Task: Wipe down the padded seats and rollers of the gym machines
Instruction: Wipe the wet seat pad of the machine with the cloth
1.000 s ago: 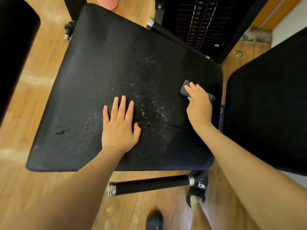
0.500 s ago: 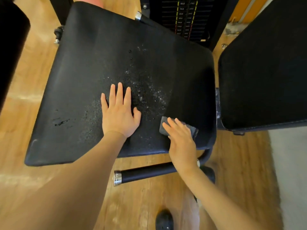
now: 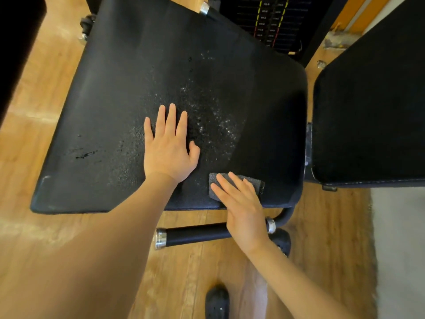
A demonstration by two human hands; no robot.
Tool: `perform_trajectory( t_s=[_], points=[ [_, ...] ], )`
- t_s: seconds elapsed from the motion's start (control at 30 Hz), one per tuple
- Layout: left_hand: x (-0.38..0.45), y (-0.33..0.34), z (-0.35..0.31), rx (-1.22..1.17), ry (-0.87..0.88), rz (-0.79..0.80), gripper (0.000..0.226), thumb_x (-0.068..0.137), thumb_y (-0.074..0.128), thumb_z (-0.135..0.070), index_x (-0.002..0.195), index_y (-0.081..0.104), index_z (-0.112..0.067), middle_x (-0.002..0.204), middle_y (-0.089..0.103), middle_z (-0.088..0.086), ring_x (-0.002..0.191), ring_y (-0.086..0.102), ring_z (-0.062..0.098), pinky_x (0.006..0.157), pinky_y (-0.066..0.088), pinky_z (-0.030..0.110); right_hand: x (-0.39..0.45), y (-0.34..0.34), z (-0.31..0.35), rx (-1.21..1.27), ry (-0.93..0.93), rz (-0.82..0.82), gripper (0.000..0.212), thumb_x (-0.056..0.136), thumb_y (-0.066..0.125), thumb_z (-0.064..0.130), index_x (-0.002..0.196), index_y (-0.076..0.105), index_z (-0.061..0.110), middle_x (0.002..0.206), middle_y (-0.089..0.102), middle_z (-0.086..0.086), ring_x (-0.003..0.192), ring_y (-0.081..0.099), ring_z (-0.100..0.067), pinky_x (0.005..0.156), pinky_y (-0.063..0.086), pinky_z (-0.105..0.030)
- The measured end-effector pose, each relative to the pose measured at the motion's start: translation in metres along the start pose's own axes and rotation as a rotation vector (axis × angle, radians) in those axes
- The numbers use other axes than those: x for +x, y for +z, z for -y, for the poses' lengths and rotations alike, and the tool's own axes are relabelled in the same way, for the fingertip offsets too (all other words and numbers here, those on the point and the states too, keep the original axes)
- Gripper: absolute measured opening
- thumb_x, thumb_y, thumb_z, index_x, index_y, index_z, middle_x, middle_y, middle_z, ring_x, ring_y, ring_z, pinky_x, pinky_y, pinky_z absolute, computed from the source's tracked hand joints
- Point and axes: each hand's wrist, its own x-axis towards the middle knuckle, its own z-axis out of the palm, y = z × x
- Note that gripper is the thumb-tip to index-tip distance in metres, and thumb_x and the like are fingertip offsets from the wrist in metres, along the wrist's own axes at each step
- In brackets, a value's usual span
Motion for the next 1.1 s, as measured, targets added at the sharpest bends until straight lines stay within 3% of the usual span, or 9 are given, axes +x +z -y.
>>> perform_trajectory(
  t_s=[0.2,0.33,0.5,0.63,0.83,1.1],
  points=[
    [0.001,-0.001,-0.001,-0.005,-0.002,0.023,0.063,0.091,0.038,-0.038,0.148,0.025,-0.013,0.157,0.016,0.012,0.145,0.005,0.029,0.115,0.001,0.051,0.011,-0.009,-0.018,-0.02,-0.123,0.153,0.067,0.062,0.071,-0.017,0.12,0.061,0.015,0.129,0.058,-0.003,0.128,0.038,-0.024,0.111,0.019,-0.039],
    [0.002,-0.003,-0.002,0.006,-0.01,0.049,0.065,0.088,0.033,-0.04,0.147,0.028,-0.013,0.156,0.02,0.013,0.145,0.009,0.03,0.115,0.004,0.052,0.035,-0.022,-0.038,-0.152,-0.276,0.292,0.071,0.059,0.079,-0.006,0.122,0.06,0.02,0.132,0.055,0.001,0.129,0.041,-0.024,0.11,0.023,-0.038],
    [0.002,-0.003,-0.002,0.009,-0.015,0.05,0.066,0.086,0.029,-0.041,0.145,0.033,-0.011,0.153,0.026,0.014,0.143,0.015,0.032,0.114,0.006,0.051,0.095,-0.022,-0.07,-0.054,-0.041,0.127,0.061,0.067,0.063,-0.021,0.119,0.062,0.012,0.13,0.057,-0.007,0.126,0.045,-0.034,0.106,0.028,-0.044],
    [0.003,-0.002,-0.002,0.011,-0.013,0.062,0.065,0.086,0.032,-0.04,0.144,0.035,-0.01,0.152,0.029,0.016,0.142,0.018,0.033,0.113,0.009,0.053,0.164,-0.022,-0.098,-0.068,0.084,0.081,0.056,0.074,0.054,-0.02,0.121,0.061,0.01,0.132,0.054,-0.011,0.126,0.044,-0.038,0.104,0.032,-0.049],
    [0.003,-0.004,-0.003,0.035,-0.007,0.074,0.066,0.083,0.034,-0.038,0.141,0.039,-0.007,0.149,0.033,0.019,0.14,0.02,0.034,0.111,0.011,0.054,0.256,-0.031,-0.138,-0.149,0.121,0.168,0.055,0.087,0.044,-0.012,0.134,0.049,0.017,0.146,0.039,-0.003,0.139,0.026,-0.026,0.114,0.021,-0.04],
    [0.005,-0.004,-0.002,0.029,-0.007,0.09,0.067,0.082,0.036,-0.038,0.142,0.037,-0.008,0.148,0.033,0.019,0.14,0.019,0.035,0.113,0.004,0.051,0.311,-0.034,-0.146,-0.062,0.255,0.103,0.054,0.089,0.041,-0.011,0.136,0.046,0.013,0.145,0.039,-0.005,0.137,0.03,-0.024,0.113,0.022,-0.034]
  ],
)
